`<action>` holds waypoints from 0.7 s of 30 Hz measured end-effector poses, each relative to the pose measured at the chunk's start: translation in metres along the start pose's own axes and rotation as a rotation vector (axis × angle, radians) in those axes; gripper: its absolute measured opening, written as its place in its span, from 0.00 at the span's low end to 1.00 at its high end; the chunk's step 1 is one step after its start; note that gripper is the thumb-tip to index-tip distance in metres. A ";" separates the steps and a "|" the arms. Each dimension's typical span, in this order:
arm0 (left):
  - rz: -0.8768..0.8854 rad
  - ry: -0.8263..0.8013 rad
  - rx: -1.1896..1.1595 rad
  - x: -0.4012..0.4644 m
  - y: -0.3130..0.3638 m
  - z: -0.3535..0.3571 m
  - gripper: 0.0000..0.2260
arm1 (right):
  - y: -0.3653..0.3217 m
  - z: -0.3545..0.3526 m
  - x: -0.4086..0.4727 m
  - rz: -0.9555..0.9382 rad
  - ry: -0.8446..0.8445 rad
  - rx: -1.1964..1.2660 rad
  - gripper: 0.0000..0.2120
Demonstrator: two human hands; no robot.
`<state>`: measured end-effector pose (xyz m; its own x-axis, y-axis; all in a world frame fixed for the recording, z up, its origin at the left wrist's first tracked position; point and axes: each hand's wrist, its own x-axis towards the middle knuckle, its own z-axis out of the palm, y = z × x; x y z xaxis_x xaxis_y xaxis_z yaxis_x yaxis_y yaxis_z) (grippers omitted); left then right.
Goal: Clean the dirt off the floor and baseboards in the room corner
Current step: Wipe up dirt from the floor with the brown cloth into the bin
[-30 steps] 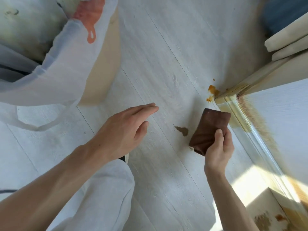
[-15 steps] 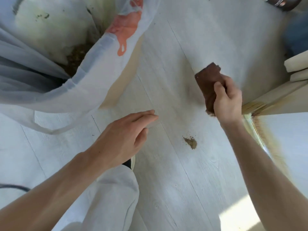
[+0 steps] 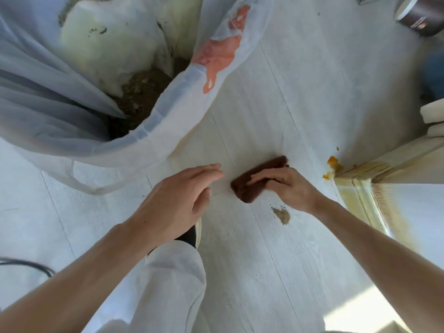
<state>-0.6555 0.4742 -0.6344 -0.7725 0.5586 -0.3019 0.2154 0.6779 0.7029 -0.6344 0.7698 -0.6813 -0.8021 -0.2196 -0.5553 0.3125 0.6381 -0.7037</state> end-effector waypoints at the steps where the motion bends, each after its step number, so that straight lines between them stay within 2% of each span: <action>1: -0.006 0.003 -0.010 0.001 -0.001 -0.001 0.19 | 0.001 -0.013 -0.007 0.032 0.014 0.051 0.18; 4: -0.011 0.016 -0.023 -0.001 -0.004 -0.003 0.19 | -0.008 -0.057 0.005 0.103 0.284 0.209 0.17; 6: -0.002 0.013 -0.021 -0.002 -0.006 -0.003 0.19 | -0.022 -0.078 0.032 0.067 0.479 0.265 0.16; 8: 0.003 0.009 -0.007 -0.003 -0.008 -0.003 0.19 | -0.040 -0.075 0.068 -0.008 0.548 0.251 0.15; 11: 0.002 -0.001 0.006 -0.003 -0.006 -0.003 0.18 | -0.061 -0.037 0.103 -0.030 0.356 0.126 0.17; 15: 0.008 0.004 0.022 -0.005 -0.004 0.001 0.17 | -0.046 0.016 0.052 -0.147 0.006 -0.092 0.14; 19: 0.023 -0.008 0.003 -0.008 0.001 0.009 0.16 | -0.009 0.007 -0.022 0.012 -0.086 -0.123 0.15; 21: 0.031 -0.036 0.002 -0.010 0.006 0.014 0.16 | -0.004 -0.007 -0.038 0.043 0.007 -0.012 0.16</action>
<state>-0.6385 0.4795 -0.6360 -0.7435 0.5963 -0.3027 0.2405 0.6608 0.7110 -0.6085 0.7808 -0.6542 -0.7917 -0.1862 -0.5819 0.3408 0.6558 -0.6736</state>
